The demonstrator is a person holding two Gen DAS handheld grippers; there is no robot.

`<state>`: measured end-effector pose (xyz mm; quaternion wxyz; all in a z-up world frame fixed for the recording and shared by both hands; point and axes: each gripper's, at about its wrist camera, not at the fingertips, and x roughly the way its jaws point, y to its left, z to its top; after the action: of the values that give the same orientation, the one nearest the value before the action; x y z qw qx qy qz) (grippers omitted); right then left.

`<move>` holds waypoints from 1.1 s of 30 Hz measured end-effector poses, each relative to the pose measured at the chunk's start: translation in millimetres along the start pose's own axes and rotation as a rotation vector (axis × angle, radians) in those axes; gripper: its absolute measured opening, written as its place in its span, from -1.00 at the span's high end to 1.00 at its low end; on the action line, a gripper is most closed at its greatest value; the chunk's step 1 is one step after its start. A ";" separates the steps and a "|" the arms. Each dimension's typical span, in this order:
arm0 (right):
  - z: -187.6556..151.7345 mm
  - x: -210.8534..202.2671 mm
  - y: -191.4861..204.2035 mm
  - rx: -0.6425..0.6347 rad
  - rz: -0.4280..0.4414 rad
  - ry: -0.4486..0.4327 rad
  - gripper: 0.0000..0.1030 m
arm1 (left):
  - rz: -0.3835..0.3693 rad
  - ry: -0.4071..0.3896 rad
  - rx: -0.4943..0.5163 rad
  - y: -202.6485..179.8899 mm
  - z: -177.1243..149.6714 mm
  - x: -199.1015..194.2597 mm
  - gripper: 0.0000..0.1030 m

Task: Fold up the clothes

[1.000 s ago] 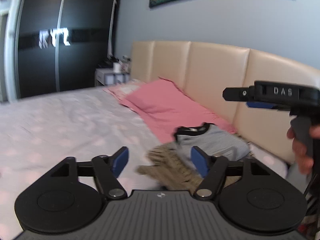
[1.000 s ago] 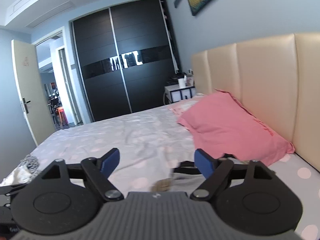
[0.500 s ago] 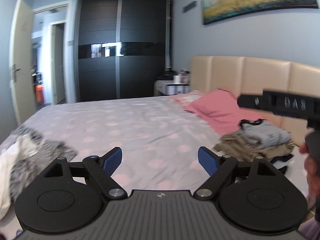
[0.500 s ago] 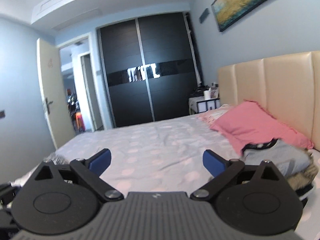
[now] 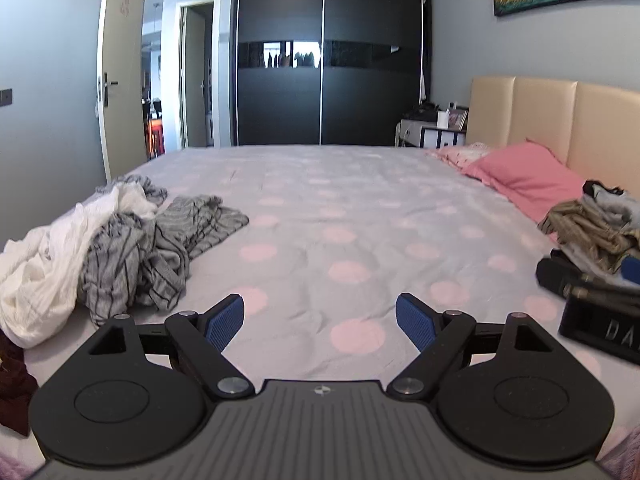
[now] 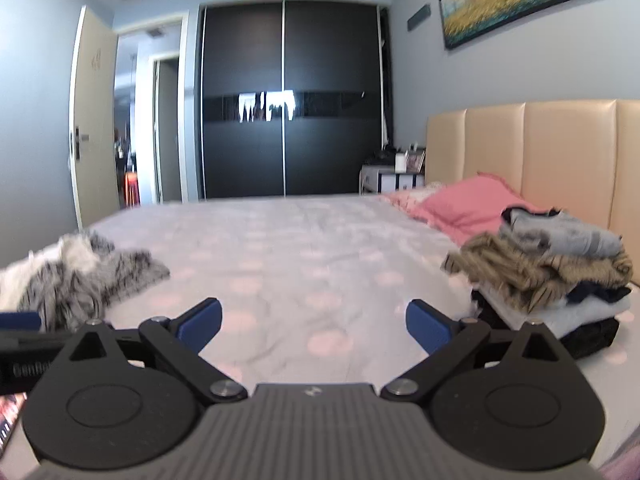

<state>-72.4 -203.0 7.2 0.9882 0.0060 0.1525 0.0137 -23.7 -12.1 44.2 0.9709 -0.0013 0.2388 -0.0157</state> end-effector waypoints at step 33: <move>-28.0 50.9 6.3 -0.034 0.008 0.118 -0.93 | 0.056 0.102 -0.018 5.6 -26.9 53.7 -0.62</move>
<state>-32.4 -194.9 -34.8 0.9774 -0.0110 0.2100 0.0207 11.6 -8.0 -4.6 0.9575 -0.0024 0.2880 0.0138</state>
